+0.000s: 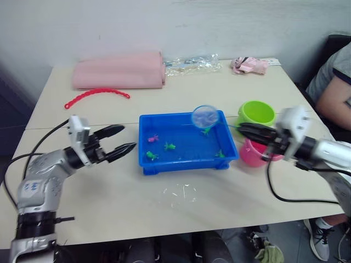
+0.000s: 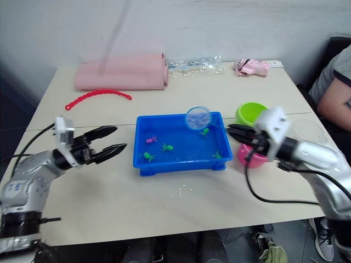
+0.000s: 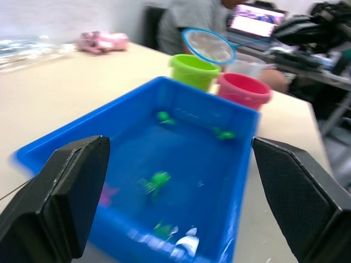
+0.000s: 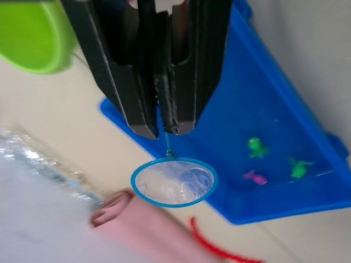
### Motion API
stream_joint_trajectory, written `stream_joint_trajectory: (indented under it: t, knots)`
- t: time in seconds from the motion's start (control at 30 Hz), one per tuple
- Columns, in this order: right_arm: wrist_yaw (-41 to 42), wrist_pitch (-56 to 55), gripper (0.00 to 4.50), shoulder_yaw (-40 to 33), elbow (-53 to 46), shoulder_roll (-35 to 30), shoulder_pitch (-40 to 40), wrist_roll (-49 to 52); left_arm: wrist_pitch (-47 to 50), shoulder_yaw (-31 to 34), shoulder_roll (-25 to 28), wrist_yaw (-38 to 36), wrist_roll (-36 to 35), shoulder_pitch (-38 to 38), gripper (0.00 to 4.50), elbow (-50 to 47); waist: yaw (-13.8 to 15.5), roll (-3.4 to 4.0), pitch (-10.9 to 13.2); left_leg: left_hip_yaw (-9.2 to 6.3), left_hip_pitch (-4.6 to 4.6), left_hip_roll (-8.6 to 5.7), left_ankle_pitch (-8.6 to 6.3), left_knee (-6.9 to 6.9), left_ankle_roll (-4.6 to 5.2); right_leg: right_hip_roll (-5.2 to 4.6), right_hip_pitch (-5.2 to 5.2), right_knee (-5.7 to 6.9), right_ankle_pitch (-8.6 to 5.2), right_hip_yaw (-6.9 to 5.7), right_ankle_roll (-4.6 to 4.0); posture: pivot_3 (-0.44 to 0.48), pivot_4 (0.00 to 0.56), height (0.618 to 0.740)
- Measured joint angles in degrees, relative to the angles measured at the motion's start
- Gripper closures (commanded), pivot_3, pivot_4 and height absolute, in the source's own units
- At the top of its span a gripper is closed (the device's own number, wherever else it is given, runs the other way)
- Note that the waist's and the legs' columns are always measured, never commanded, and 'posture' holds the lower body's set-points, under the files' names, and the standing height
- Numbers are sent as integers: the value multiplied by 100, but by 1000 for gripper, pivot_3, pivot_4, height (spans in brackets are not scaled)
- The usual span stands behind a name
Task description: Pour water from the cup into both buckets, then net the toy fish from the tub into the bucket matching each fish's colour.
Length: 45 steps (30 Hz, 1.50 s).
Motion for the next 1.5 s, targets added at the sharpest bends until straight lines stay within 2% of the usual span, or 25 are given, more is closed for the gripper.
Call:
stream_joint_trajectory:
  t: [0.1,0.23,0.43,0.5,0.7,0.87,1.0,1.27,1.5]
  knots:
    - [38,546,4500,731,329,416,-706,-435,5,145,31,100,-15,209,23,-178,41,0,0,-10,-26,-5,0,3,0,0,-13,-4,0,-15,0,0,150,740]
    - [207,605,4500,1442,1025,898,-1272,-1263,70,193,33,228,-38,327,23,-408,60,-1,-1,-5,-54,-11,-1,10,4,14,-32,13,2,-18,4,0,150,740]
    - [341,327,4500,1953,2113,1765,-1959,-2217,177,220,33,378,-54,482,23,-713,-17,-2,-1,-2,-55,-7,-1,9,4,27,-36,18,3,-17,5,0,150,740]
    - [364,276,4500,2030,2215,1817,-1998,-2303,194,215,34,381,-55,482,23,-790,-14,-2,-1,-2,-56,-7,0,7,3,26,-38,20,3,-17,5,0,150,740]
    - [708,-125,4500,2341,2930,2568,-2375,-2797,264,160,267,363,-29,516,23,-798,-35,-2,-2,4,-56,-7,1,4,1,28,-47,29,3,-11,5,0,150,740]
    - [774,-394,4500,2337,3252,2971,-2472,-2998,326,126,521,263,-23,470,23,-780,-30,-2,-2,5,-59,-9,1,6,1,27,-52,34,3,-10,5,0,150,740]
    - [861,-483,4500,2247,3289,3057,-2467,-3046,424,43,818,116,11,345,23,-705,-34,-2,-1,6,-59,-8,2,6,-1,28,-55,37,3,-9,5,0,150,740]
    - [880,-755,4500,1850,3232,3207,-2155,-2997,534,-470,1488,-403,249,-698,23,-116,-32,-2,-1,22,-70,-9,4,1,-4,33,-83,52,2,-2,4,0,150,740]
    - [1001,-622,4500,1308,2931,3204,-1963,-2591,412,-1035,1940,-1290,580,-1514,23,611,-49,-2,-1,36,-73,-7,4,-1,-5,40,-94,53,2,0,4,0,150,740]
